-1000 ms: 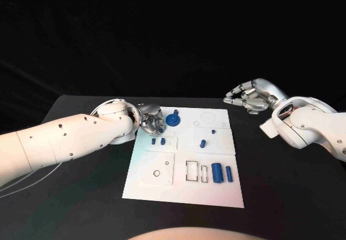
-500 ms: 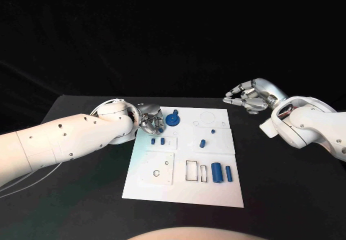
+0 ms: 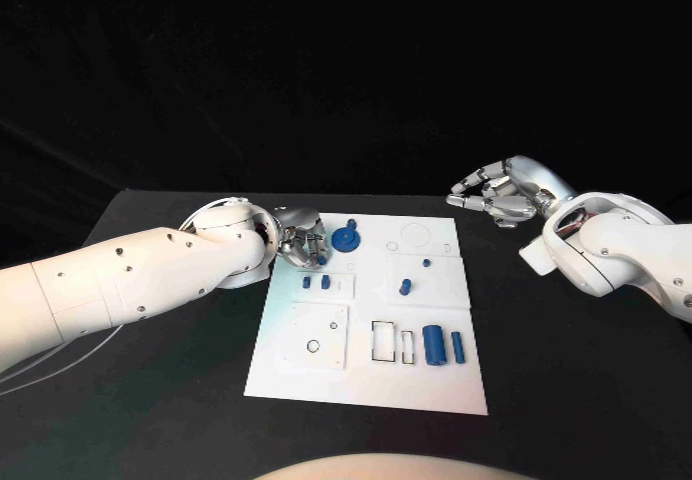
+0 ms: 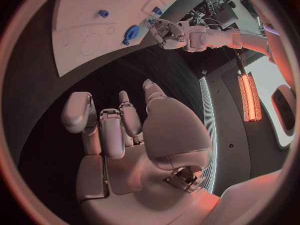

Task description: Assemble the parts on the task board

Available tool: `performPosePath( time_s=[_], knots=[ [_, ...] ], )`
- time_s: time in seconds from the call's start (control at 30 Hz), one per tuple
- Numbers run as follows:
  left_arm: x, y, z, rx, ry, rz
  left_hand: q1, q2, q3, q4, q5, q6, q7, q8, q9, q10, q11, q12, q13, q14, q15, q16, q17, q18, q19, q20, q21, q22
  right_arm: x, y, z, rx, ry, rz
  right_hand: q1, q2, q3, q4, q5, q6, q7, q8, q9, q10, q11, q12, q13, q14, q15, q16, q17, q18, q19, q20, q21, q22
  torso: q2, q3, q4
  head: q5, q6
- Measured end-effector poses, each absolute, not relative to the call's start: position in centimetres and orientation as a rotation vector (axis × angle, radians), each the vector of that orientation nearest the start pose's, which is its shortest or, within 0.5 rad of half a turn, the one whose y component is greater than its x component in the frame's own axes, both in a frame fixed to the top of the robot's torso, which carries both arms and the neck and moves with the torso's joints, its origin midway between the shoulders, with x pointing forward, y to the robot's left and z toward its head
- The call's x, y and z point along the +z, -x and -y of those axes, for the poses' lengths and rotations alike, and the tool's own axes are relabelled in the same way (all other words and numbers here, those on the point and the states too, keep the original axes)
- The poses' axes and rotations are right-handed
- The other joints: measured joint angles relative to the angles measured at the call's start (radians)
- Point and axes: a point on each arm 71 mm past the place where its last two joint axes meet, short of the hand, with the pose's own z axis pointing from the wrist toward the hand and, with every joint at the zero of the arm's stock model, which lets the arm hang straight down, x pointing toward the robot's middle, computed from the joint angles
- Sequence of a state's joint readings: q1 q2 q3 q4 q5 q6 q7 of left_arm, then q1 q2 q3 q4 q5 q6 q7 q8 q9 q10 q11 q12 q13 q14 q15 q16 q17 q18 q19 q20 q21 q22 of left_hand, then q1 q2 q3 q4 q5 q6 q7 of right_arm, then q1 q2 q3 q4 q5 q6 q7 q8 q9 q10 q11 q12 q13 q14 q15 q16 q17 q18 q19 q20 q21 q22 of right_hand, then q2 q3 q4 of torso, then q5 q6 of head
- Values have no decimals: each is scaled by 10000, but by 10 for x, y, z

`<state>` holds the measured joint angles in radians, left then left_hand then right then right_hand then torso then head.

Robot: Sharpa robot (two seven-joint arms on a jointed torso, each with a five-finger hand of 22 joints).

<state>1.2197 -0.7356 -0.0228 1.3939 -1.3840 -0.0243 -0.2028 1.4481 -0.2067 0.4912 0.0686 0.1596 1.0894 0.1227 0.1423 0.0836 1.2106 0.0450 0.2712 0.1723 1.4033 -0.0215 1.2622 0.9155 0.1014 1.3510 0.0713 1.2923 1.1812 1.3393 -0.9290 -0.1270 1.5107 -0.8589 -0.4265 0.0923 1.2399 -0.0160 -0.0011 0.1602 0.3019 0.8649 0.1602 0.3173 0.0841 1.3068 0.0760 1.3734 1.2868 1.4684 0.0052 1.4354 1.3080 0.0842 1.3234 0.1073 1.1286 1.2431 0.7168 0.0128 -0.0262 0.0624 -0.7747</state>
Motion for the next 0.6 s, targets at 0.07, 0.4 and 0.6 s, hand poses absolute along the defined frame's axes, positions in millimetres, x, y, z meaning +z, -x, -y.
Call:
performPosePath(
  time_s=[0.07, 0.4, 0.6],
  knots=[
    [-198, -511, -186, -5506, -1416, -19542, 0, 0, 0, 0, 0, 0, 0, -13, 0, 0, 0, 0, 9, 0, 0, 0, 0, 0, 0, 0, 0, 0, -142, -501, 253, 9056, -3323, -15643, 0, 0, 0, 0, 0, -25, -25, 0, 0, 0, 0, 0, -7, 0, 0, 0, 1, 0, 0, 0, -54, -13, 0, 0, 0, 4, 1],
    [-198, -511, -187, -5499, -1410, -19541, 1, 0, -27, -27, 0, -126, -16, -278, -83, -109, -38, 152, 171, 0, 0, 0, -11, 0, 0, 0, 0, 0, -142, -501, 253, 9061, -3319, -15640, 0, 0, 0, 0, 0, -36, -36, 0, 0, 0, 0, 0, -14, 0, 0, 0, 0, 0, 0, 0, -54, -16, 0, 6, -3, 14, 4],
    [-198, -511, -187, -5485, -1399, -19540, 1, 0, -27, -27, 0, -197, -16, -308, -93, -161, -19, 166, 205, 0, 0, 0, -20, -1, 0, 0, 0, 0, -142, -501, 253, 9060, -3318, -15638, 0, 0, 0, 0, 0, -36, -36, 0, 0, 0, 0, 0, -14, 0, 0, 0, -1, 0, 0, 0, -54, -16, 0, 10, -5, 20, 10]
  ],
)
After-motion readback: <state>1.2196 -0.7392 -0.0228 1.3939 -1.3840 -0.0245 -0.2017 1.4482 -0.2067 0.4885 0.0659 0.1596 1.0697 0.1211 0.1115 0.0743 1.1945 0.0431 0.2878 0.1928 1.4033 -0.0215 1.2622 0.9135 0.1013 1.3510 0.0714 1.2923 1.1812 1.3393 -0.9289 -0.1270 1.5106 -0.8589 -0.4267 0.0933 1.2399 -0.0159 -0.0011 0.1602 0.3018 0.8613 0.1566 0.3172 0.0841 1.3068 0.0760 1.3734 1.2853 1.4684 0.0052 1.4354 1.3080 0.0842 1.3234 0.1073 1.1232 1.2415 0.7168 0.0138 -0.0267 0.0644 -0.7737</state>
